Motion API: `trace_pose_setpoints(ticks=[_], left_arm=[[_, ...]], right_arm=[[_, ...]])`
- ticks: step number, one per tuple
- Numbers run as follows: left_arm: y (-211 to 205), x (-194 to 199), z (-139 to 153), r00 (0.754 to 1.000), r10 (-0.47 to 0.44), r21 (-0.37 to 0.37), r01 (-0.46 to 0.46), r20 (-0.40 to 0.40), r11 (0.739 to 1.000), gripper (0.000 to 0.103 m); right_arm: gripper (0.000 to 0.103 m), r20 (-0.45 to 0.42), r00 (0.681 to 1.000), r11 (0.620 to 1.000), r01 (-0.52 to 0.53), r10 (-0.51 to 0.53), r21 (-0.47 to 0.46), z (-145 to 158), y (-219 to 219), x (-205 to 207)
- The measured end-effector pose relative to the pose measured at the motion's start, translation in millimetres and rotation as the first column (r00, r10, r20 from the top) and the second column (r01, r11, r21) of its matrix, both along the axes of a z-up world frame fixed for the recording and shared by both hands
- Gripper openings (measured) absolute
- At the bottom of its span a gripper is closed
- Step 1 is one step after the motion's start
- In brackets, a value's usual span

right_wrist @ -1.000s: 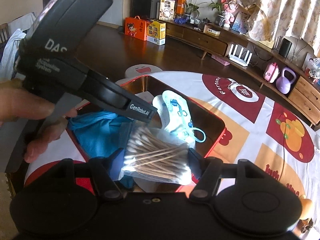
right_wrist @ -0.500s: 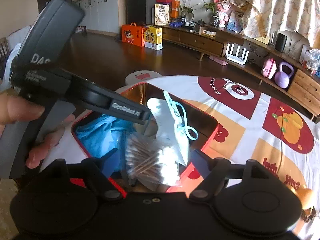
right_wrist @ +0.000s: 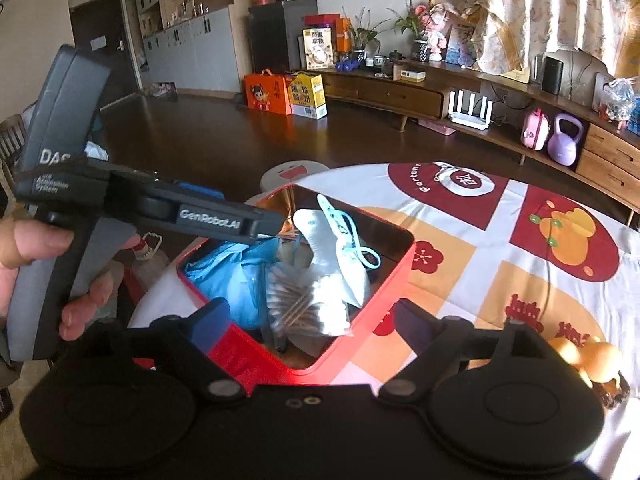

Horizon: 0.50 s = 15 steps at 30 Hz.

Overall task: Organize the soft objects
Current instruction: 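Open the left gripper releasing the wipes while the right gripper releases the swab bag into the tin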

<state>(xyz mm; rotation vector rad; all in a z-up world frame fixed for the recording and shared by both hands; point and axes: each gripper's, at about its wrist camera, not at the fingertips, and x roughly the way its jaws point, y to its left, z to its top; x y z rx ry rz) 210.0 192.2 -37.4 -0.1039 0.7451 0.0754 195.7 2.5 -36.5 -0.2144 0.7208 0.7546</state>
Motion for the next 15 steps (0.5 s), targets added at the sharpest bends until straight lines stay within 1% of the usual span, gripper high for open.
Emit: trace_pose_setpoints(ticks=[2,3,4,6,11,15], left_arm=[[-4.7,-6.0,5.5,1.000,-0.008,0.000,0.008,0.011,1.000,0.071],[-7.4,-9.2,7.9,1.000,-0.011,0.001,0.011,0.016,1.000,0.073],[-10.2,-12.4,10.3,1.000,-0.015,-0.001,0.015,0.022,1.000,0.077],[-16.3,-18.2,14.7,0.999,-0.025,0.000,0.025,0.034,1.000,0.080],[-37.3,-29.6,23.1,0.997,-0.058,-0.003,0.059,0.047,0.998,0.081],[-54.0,-37.5,27.1,0.995,-0.085,-0.008,0.085,0.056,0.996,0.082]], right_arm=[[0.092,0.002,1.000,1.000,0.003,-0.003,0.014,4.5,-7.2,-4.6],[0.093,0.005,1.000,1.000,0.007,-0.007,0.020,6.6,-10.7,-6.8],[0.094,0.007,1.000,1.000,0.009,-0.009,0.027,9.2,-15.1,-9.3],[0.095,0.009,1.000,0.999,0.010,-0.010,0.037,12.8,-22.1,-13.7],[0.102,0.016,0.999,0.997,0.032,-0.033,0.064,20.8,-43.4,-22.2],[0.103,0.012,0.999,0.996,0.052,-0.053,0.072,21.9,-61.3,-27.8]])
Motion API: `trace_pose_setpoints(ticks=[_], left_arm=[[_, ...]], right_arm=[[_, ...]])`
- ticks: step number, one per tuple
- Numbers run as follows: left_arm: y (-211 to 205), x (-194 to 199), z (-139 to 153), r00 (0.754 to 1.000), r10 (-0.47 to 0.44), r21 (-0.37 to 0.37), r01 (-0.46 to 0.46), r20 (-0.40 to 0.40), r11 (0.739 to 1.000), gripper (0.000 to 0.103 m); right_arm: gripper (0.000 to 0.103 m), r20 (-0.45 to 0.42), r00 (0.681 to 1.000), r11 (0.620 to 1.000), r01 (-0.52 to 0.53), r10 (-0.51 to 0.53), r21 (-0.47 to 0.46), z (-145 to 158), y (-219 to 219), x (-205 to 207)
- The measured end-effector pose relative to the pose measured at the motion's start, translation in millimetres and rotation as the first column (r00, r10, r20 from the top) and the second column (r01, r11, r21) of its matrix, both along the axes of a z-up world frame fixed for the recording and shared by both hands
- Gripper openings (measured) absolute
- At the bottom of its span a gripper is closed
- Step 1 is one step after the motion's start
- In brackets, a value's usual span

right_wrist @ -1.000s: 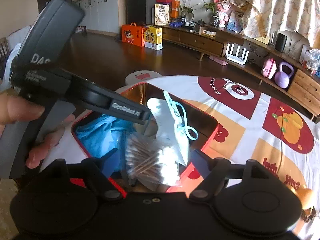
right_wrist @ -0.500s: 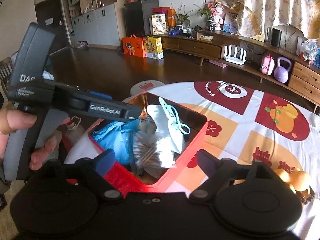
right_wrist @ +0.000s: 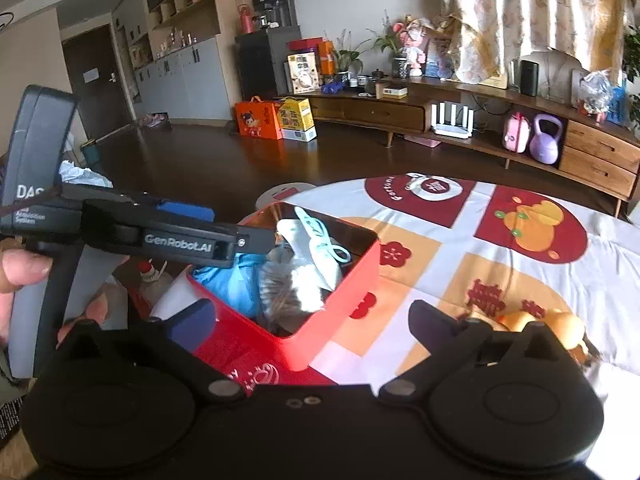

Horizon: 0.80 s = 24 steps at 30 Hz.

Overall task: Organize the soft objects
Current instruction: 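Open the left gripper releasing the wipes while the right gripper releases the swab bag into the tin, then move both grippers out of the tin toward the yellow gourd toy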

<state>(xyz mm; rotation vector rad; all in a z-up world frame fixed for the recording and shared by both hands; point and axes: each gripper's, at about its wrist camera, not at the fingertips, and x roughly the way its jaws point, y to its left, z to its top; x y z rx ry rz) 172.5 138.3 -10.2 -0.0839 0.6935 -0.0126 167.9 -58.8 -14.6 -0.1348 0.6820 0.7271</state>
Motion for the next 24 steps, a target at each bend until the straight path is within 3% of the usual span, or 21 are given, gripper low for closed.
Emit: trace_pose_setpoints(ticks=[14,16,24], left_arm=[[-64.0,-18.6,2.6,0.995,-0.091,-0.056,0.093,0.032,0.994,0.090],[-76.7,-20.6,3.0,0.992,-0.116,-0.065,0.119,0.040,0.991,0.103],[-127.1,-18.0,1.1,0.986,-0.160,-0.034,0.161,0.048,0.986,0.103]], right_arm=[[0.103,0.016,0.996,0.995,0.091,-0.092,0.035,5.6,-73.0,-13.3],[0.103,0.018,0.994,0.994,0.105,-0.106,0.041,6.6,-83.7,-13.4],[0.103,0.014,0.987,0.987,0.158,-0.159,0.039,0.4,-124.1,-7.2]])
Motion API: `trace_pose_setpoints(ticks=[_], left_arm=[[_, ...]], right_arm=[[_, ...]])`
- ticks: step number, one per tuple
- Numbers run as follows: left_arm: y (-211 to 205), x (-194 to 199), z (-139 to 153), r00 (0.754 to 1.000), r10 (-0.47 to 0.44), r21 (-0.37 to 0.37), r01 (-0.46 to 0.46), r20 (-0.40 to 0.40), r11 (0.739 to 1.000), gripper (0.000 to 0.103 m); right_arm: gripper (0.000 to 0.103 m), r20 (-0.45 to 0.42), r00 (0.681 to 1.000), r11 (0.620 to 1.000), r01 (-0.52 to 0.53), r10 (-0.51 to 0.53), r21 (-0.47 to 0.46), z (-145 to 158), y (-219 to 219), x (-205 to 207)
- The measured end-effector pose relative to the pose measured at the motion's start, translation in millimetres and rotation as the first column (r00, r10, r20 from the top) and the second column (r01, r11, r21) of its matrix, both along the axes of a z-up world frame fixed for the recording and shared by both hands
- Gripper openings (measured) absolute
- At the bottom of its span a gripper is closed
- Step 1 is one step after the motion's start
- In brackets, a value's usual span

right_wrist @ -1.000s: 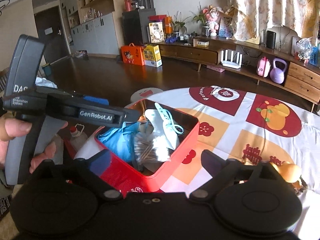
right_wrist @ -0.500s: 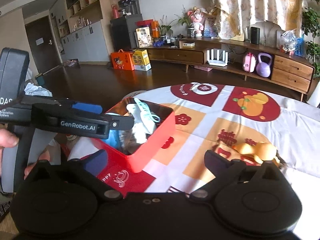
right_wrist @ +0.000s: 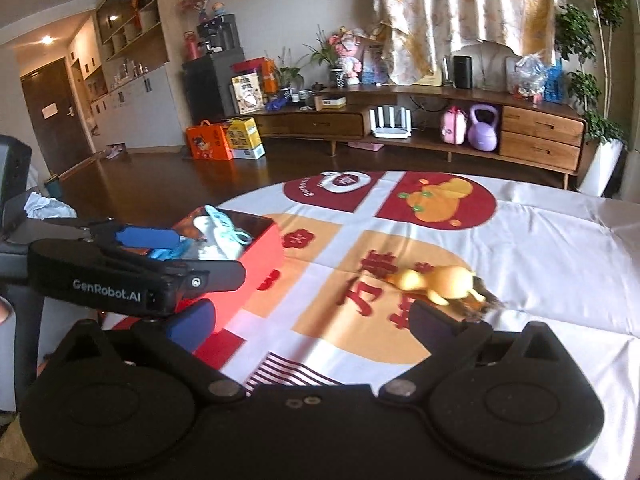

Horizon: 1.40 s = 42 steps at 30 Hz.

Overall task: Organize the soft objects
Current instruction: 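Move both grippers out of the tin toward the yellow gourd toy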

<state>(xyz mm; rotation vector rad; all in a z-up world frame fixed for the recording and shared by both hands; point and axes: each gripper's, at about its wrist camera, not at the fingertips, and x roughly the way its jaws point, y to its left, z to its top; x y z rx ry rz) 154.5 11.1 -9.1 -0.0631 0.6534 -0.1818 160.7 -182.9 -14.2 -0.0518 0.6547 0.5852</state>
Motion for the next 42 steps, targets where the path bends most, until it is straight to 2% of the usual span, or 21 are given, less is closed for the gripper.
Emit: trace_pose_setpoints(ticks=[9,20,25,30,42], left_arm=[[-31.1,16.3,-9.8,1.000,-0.022,-0.053,0.022,-0.001,0.998,0.103],[-67.8,43.7,-14.7,0.994,-0.108,-0.050,0.108,0.000,0.993,0.103],[-80.1,62.8,-21.1,0.992,-0.128,-0.042,0.128,-0.005,0.991,0.103],[-89.1,80.8,-30.0,0.990,-0.141,0.005,0.141,-0.006,0.990,0.103],[-100.6,125.1,-63.8,0.981,-0.189,0.055,0.192,-0.050,0.980,0.103]], right_arm=[[0.103,-0.007,0.998,0.998,0.058,-0.058,-0.018,-9.2,-43.6,10.4],[0.103,-0.008,0.994,0.994,0.105,-0.105,-0.038,-19.4,-79.4,29.3],[0.103,-0.017,0.993,0.991,0.116,-0.117,-0.064,-27.7,-88.3,43.9],[0.103,-0.019,0.991,0.989,0.129,-0.131,-0.076,-32.3,-96.1,58.3],[0.099,-0.042,0.984,0.981,0.167,-0.172,-0.099,-50.6,-111.7,110.5]])
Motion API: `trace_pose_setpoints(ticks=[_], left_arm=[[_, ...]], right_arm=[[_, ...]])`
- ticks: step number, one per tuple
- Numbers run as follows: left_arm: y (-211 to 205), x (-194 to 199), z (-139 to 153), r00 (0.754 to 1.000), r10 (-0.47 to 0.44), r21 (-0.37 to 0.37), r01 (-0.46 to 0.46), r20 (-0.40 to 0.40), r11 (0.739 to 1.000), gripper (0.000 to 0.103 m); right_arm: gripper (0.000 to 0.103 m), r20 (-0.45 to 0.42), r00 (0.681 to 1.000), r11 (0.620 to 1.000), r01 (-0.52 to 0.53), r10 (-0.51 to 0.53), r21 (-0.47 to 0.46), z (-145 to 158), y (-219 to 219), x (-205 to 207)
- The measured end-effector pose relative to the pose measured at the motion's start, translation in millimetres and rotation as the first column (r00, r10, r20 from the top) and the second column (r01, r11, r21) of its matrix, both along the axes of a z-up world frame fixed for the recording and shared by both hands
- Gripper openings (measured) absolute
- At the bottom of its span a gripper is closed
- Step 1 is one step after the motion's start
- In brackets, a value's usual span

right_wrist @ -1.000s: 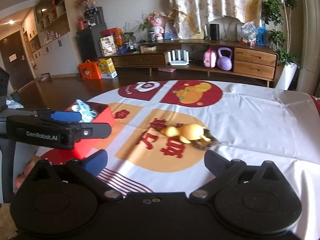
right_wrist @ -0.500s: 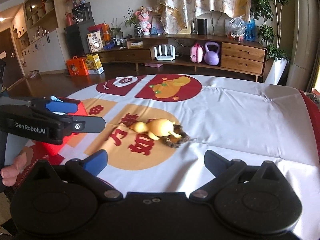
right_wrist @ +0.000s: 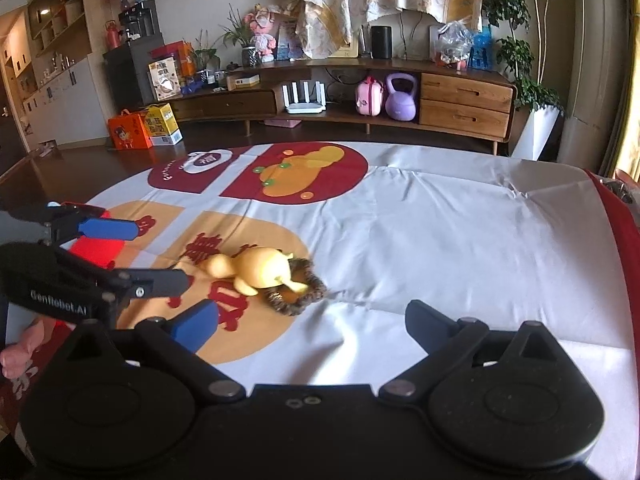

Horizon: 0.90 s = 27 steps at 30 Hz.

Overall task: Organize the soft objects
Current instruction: 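Move both grippers out of the tin toward the yellow gourd toy, then grasp the yellow gourd toy with the left gripper while the right gripper grasps its braided cord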

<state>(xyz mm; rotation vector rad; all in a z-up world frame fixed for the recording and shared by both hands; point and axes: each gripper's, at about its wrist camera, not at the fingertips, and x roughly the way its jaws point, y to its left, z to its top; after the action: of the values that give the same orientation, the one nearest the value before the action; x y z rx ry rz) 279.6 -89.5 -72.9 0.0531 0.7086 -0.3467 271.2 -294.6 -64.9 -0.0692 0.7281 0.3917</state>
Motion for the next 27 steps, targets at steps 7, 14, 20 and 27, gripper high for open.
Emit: trace_pose_setpoints(ticks=[7,14,20,27], left_arm=[[1.6,26.0,-25.4,0.999,0.015,0.028,-0.014,-0.041,1.000,0.103],[10.8,50.2,-47.6,0.996,0.049,0.016,-0.048,-0.078,0.999,0.102],[14.0,60.6,-59.6,0.996,0.039,0.020,-0.038,-0.078,0.999,0.102],[10.4,67.9,-65.5,0.998,-0.004,0.010,0.004,-0.059,1.000,0.102]], right_arm=[[0.089,-0.030,0.999,1.000,0.019,-0.019,-0.025,-19.9,3.3,35.6],[0.079,-0.059,0.997,0.998,0.037,-0.041,-0.060,-45.0,13.7,66.5],[0.072,-0.080,0.996,0.997,0.035,-0.040,-0.070,-58.8,19.3,82.0],[0.067,-0.089,0.996,0.997,0.004,-0.011,-0.082,-65.8,30.9,91.0]])
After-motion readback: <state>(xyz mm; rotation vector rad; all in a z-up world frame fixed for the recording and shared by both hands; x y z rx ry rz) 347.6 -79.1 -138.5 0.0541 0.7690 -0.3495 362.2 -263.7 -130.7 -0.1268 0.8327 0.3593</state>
